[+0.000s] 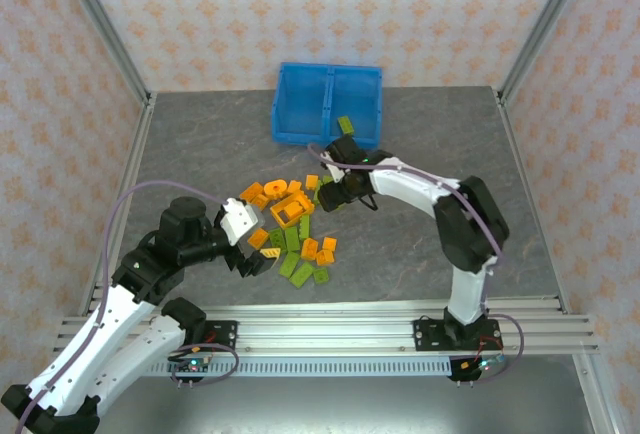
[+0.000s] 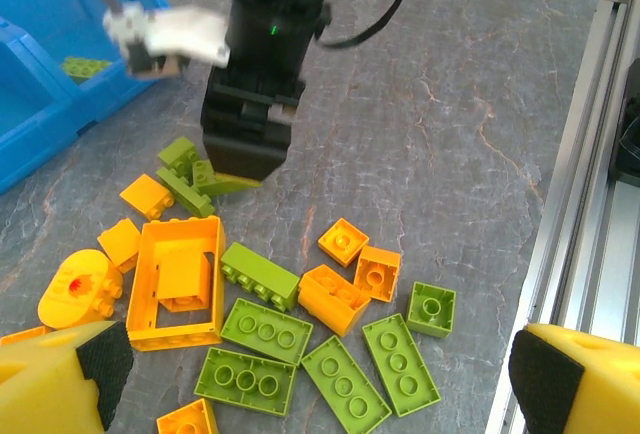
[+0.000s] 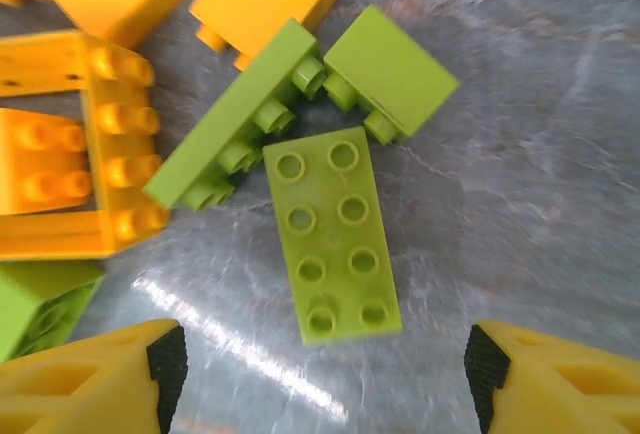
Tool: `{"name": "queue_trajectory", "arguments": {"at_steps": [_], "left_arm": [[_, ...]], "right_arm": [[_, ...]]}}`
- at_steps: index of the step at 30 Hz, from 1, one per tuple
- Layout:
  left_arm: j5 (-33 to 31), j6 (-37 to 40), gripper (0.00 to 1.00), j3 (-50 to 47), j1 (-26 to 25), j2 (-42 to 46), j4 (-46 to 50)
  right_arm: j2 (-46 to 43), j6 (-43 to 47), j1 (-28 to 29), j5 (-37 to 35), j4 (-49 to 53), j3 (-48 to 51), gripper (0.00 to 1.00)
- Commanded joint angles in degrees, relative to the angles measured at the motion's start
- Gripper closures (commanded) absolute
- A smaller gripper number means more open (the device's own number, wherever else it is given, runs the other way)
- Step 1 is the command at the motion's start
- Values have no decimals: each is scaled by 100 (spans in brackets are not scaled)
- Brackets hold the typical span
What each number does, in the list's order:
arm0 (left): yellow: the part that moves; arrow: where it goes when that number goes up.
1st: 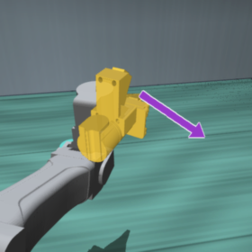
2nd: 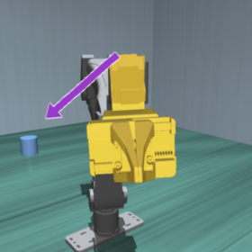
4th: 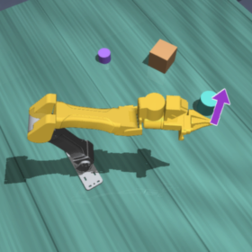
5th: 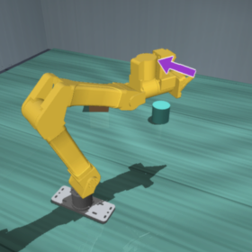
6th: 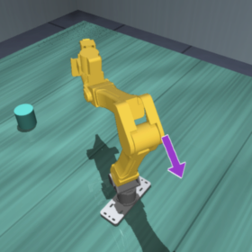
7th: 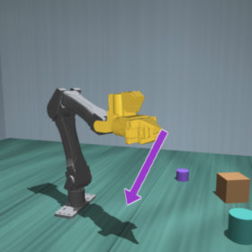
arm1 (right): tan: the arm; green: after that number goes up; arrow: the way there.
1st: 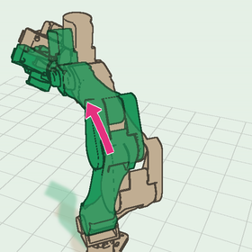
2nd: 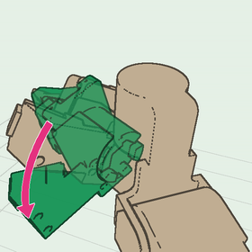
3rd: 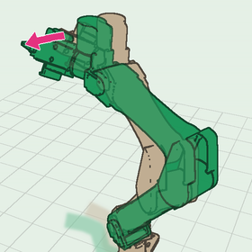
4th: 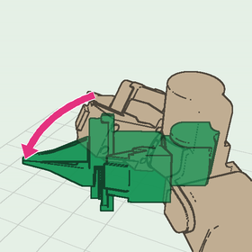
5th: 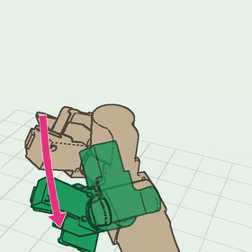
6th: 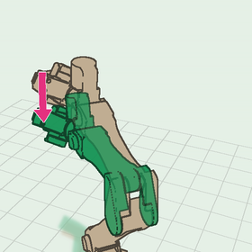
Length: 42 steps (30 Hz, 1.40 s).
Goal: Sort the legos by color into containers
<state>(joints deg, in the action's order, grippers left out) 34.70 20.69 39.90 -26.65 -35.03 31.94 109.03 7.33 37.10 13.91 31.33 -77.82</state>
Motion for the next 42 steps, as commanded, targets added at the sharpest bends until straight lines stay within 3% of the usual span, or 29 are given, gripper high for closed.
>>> {"name": "queue_trajectory", "arguments": {"at_steps": [1,5,11,17,23,29,36,42], "left_arm": [[17,89,0,-74,-52,-3,42],[156,65,0,-88,-55,-72,21],[135,103,0,-52,-56,-128,67],[238,-38,0,-88,-56,-97,-62],[-33,-279,0,-39,-64,-11,-136],[-1365,-1140,0,-61,-63,155,-546],[-2632,-1845,0,73,-68,161,-486],[-2521,-1776,0,155,-68,39,-398]], "right_arm": [[463,281,8,-75,97,-521,26],[868,306,8,-124,75,-732,32],[685,128,8,-298,-205,-358,64],[111,76,8,-377,-338,-19,74],[-836,-425,-15,-705,-584,27,76],[-1118,-1212,-336,-1556,-1139,-376,75],[342,-1868,-1046,-1815,-696,-2220,76],[1815,-1889,-1220,-1571,98,-4101,74]]}}
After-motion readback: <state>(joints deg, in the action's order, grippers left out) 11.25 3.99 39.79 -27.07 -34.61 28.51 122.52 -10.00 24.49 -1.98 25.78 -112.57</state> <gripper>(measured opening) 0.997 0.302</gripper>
